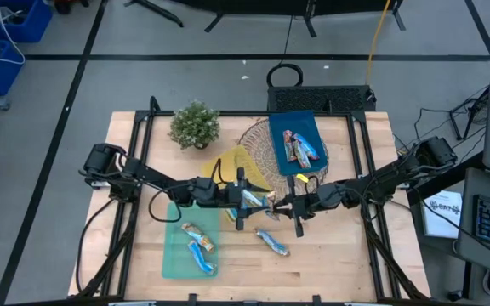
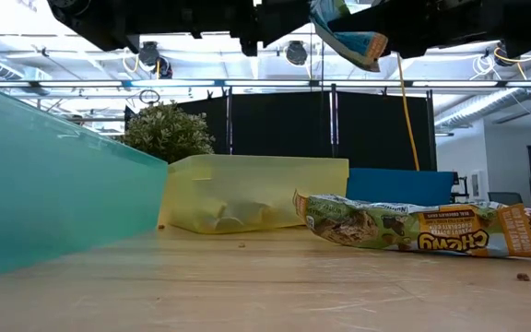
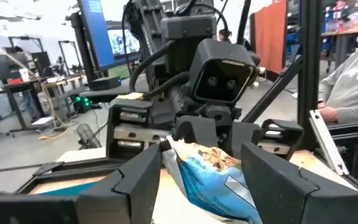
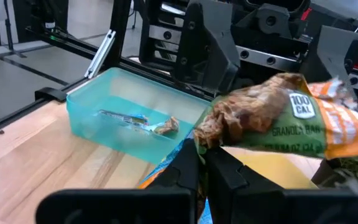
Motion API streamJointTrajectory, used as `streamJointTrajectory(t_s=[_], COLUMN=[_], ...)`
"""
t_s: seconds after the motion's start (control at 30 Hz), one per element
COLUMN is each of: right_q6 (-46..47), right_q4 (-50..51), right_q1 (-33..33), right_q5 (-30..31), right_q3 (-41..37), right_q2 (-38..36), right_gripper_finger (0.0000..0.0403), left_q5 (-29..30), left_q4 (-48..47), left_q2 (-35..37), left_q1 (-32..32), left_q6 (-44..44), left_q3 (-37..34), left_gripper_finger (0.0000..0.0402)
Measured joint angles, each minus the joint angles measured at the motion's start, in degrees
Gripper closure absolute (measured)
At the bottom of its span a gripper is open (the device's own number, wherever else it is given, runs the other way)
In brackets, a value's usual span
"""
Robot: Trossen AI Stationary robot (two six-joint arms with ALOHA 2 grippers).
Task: Pick and place Granola Bars by type
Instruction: Put the yellow granola bar into the green bin
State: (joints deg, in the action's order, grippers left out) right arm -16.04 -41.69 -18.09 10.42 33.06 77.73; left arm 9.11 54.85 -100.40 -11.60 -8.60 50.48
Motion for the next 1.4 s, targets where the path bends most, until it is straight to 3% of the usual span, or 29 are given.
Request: streamJointTrajectory(t_s=[0.2, 0.63, 0.77, 0.93, 1.03, 1.2, 1.4], right_q6=[0.09, -0.06, -0.06, 0.16, 0.31, 1.67, 3.55], right_q4=[0.10, -0.16, -0.29, -0.03, 0.42, 1.46, 1.78], right_q1=[0.00, -0.02, -0.02, -0.04, -0.05, -0.15, -0.13], right_q5=[-0.02, -0.03, -0.05, -0.15, -0.22, -1.56, -1.45], right_q3=[0.04, 0.04, 0.04, 0.04, 0.04, 0.09, 0.09], right_q2=[0.00, 0.00, 0.00, 0.00, 0.00, -0.02, -0.02], right_gripper_finger=[0.0399, 0.0399, 0.0399, 0.0399, 0.0396, 0.0358, 0.0255], left_q5=[-1.59, -4.22, -4.51, -6.58, -7.50, -10.66, -11.26], left_q4=[0.14, -1.15, -1.14, -1.11, -1.16, -1.24, -1.16], left_q2=[0.33, 0.39, 0.39, 0.39, 0.39, 0.39, 0.39], left_q1=[-0.04, 0.00, 0.00, 0.00, 0.02, -0.15, -0.17], left_q6=[0.44, 10.42, 8.63, 5.58, 4.11, 1.55, 1.57], left_q3=[-0.02, -0.04, -0.04, -0.04, -0.04, -0.07, -0.07], left_gripper_finger=[0.0176, 0.0181, 0.0235, 0.0358, 0.0379, 0.0384, 0.0387])
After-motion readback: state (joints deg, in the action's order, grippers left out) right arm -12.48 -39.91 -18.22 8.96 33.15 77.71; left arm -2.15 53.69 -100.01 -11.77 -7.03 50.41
